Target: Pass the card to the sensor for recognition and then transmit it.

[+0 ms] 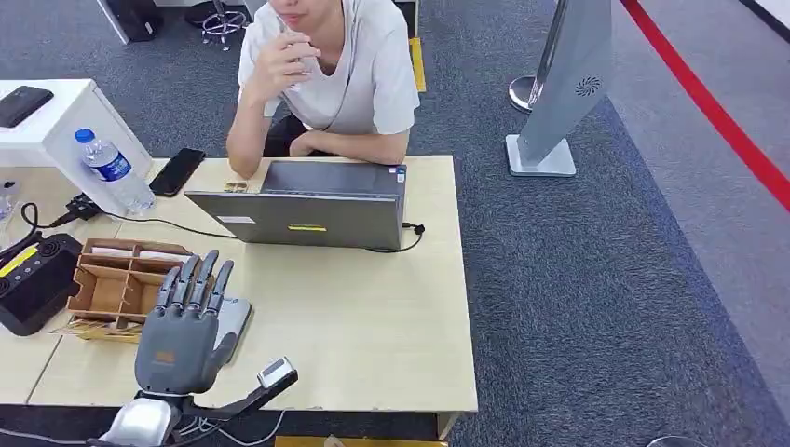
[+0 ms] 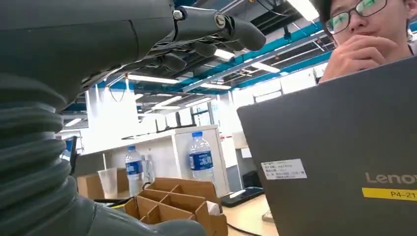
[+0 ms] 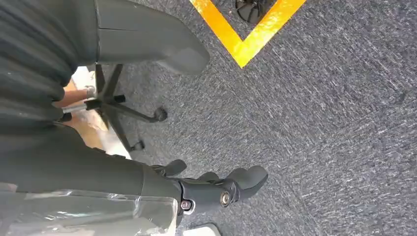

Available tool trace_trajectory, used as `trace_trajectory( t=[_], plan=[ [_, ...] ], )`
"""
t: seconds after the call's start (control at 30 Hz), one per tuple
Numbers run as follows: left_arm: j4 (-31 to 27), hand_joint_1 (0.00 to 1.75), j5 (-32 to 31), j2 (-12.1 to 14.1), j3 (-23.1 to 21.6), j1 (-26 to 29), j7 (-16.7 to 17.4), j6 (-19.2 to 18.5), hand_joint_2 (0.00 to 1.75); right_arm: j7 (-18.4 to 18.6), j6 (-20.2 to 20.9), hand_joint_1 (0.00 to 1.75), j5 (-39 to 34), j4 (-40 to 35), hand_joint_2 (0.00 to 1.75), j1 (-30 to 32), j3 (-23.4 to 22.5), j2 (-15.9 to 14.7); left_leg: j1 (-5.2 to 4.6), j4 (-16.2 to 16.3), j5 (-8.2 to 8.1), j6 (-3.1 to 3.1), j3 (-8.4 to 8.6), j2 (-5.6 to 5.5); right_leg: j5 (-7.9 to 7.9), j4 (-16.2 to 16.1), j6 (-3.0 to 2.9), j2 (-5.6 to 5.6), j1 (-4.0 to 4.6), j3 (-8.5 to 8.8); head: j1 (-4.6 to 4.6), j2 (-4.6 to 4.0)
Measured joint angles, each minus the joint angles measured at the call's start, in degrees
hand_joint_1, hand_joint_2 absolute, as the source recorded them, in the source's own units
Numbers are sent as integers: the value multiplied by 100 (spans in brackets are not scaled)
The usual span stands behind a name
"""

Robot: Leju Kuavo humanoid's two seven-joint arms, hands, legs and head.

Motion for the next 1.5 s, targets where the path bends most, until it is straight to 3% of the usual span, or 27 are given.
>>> trace_trajectory(
  t=[0.47, 0.73, 0.93, 1.5],
  plan=[
    [48, 0, 0, -94, 232, 25, -85, -107, 175, 77, 7, 0, 24, 0, 175, -1, 0, -2, 0, 0, 0, 0, 0, 0, 0, 0, 0, 0, 0, 0, 0, 0],
    [289, 0, 0, -267, 783, 74, -65, -357, 175, 162, 20, 0, 147, 0, 175, -1, 24, -4, 0, 0, 0, 0, 0, 0, 0, 0, 0, 0, 0, 0, 2, 0],
    [673, 0, 0, -500, 1634, 139, -249, -354, 175, 188, 70, 0, 214, -2, 175, -4, 72, -13, 1, 0, 0, 0, 0, 0, 0, 1, 0, 1, 1, 0, 0, 0],
    [859, 0, 0, -780, 2085, 156, -136, -715, 175, 195, 79, 0, 216, -7, 175, -11, 160, -35, 1, 0, 0, 0, 0, -4, 0, 1, 0, -2, 1, 1, 0, 0]
  ],
)
